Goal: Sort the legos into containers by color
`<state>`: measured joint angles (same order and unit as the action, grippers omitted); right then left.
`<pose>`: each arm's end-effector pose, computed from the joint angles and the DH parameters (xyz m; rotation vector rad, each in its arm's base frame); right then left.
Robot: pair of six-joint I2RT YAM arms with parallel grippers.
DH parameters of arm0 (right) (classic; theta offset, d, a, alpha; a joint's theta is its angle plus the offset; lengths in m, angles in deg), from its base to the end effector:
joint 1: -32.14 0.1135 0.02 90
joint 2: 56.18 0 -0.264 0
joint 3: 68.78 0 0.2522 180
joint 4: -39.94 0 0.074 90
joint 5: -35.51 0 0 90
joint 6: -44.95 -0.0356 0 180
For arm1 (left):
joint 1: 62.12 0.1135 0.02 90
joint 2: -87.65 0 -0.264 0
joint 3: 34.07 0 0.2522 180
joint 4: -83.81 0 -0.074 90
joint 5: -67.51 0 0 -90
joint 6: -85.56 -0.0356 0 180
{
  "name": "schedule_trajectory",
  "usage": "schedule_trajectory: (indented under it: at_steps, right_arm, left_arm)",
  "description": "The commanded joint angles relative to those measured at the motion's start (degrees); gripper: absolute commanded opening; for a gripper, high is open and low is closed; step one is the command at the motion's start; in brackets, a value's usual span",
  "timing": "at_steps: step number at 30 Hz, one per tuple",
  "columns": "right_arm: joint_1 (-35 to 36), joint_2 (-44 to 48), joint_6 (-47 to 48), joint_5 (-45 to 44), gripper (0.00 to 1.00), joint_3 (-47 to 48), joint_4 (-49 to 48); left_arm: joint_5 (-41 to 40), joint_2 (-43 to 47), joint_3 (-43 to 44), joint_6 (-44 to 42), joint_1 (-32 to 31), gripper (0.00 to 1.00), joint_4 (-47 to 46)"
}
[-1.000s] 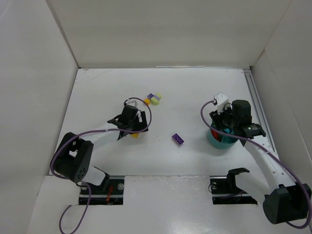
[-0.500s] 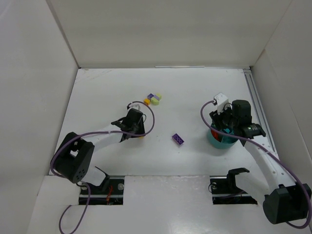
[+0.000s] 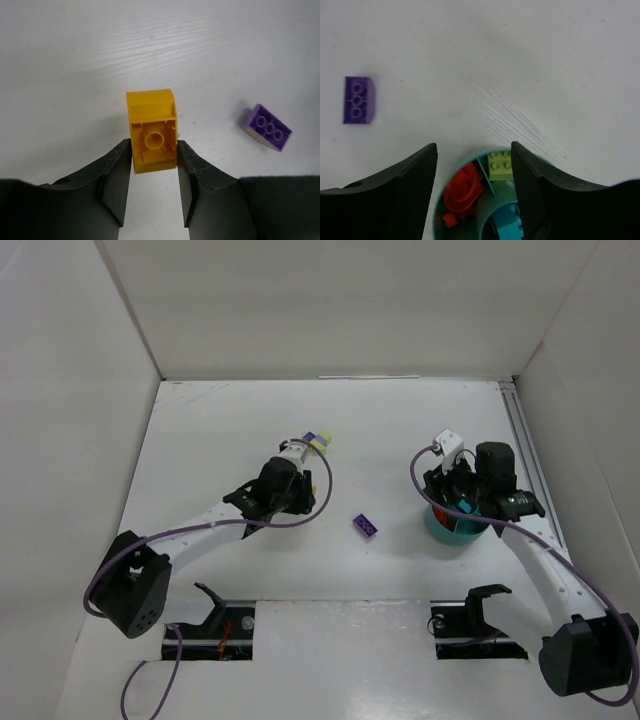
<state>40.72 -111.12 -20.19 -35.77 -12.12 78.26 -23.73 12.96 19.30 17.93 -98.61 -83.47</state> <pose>0.2029 0.0422 0.2729 -0.7967 2.0268 0.1996 0.2224 -0.1635 0.2151 0.2602 2.2050 -0.5586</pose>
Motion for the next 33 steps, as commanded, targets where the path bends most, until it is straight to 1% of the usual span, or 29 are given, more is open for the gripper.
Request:
schedule_trajectory:
  at_steps: [1, 2, 3, 4, 6, 8, 11, 13, 15, 17, 20, 23, 27, 29, 30, 33]
  right_arm:
    - [-0.2, -1.8, -2.0, 15.1, 0.66, 4.0, -2.8]
    - [-0.2, -2.4, -2.7, 17.9, 0.66, 4.8, -3.5]
    - [-0.2, -3.5, -3.9, 20.4, 0.66, 5.4, -4.2]
    - [-0.2, -3.5, -4.5, 24.7, 0.67, 5.4, -4.3]
    - [-0.2, -4.2, -7.1, 27.8, 0.69, 6.2, -7.0]
    - [0.5, -4.2, -9.6, 30.7, 0.7, 6.2, -9.8]
    - [1.8, -5.4, -13.8, 32.7, 0.72, 6.2, -13.4]
    - [3.2, -7.3, -16.5, 34.3, 0.75, 6.9, -15.8]
    - [3.7, -8.3, -17.9, 36.1, 0.75, 7.8, -16.5]
    - [4.2, -9.2, -20.5, 36.8, 0.78, 8.6, -17.3]
    - [4.9, -11.9, -22.7, 38.1, 0.78, 9.9, -18.4]
    - [6.4, -13.2, -23.4, 38.7, 0.78, 10.5, -19.0]
    - [8.4, -14.3, -26.4, 39.2, 0.78, 11.9, -20.2]
    - [9.1, -14.9, -27.0, 39.2, 0.75, 11.9, -20.2]
    - [9.1, -14.9, -27.7, 39.2, 0.69, 11.9, -20.2]
    - [9.7, -15.6, -28.4, 38.6, 0.63, 11.3, -20.2]
  left_arm:
    - [3.2, 2.5, 4.7, -9.5, -4.1, 0.1, -7.3]
    - [3.9, 3.1, 5.5, -13.1, -5.2, 0.1, -7.3]
    - [3.9, 3.1, 7.2, -14.7, -6.9, 0.1, -7.8]
    - [4.6, 3.1, 8.1, -16.2, -7.7, 0.1, -7.8]
    - [5.5, 2.5, 9.9, -20.3, -9.7, 0.1, -8.4]
    - [8.3, 2.5, 10.6, -22.4, -10.3, 0.1, -9.0]
    - [9.6, 2.5, 11.9, -25.5, -12.5, 0.1, -10.4]
    - [9.6, 2.0, 12.4, -26.7, -13.6, 0.1, -10.4]
    - [8.8, 2.0, 12.4, -27.8, -15.0, 0.1, -10.4]
    - [8.3, 2.0, 12.4, -28.4, -16.0, 0.08, -11.0]
    - [6.7, 2.0, 12.4, -29.0, -18.4, 0.07, -12.8]
    - [5.3, 2.0, 12.4, -29.0, -19.2, 0.07, -14.6]
    - [3.7, 2.0, 12.4, -29.6, -21.0, 0.07, -15.1]
    - [1.5, 2.0, 12.9, -29.6, -21.6, 0.06, -15.8]
    - [0.8, 2.0, 12.9, -29.6, -21.6, 0.06, -15.8]
    - [-1.5, 2.0, 12.9, -29.6, -23.0, 0.06, -17.7]
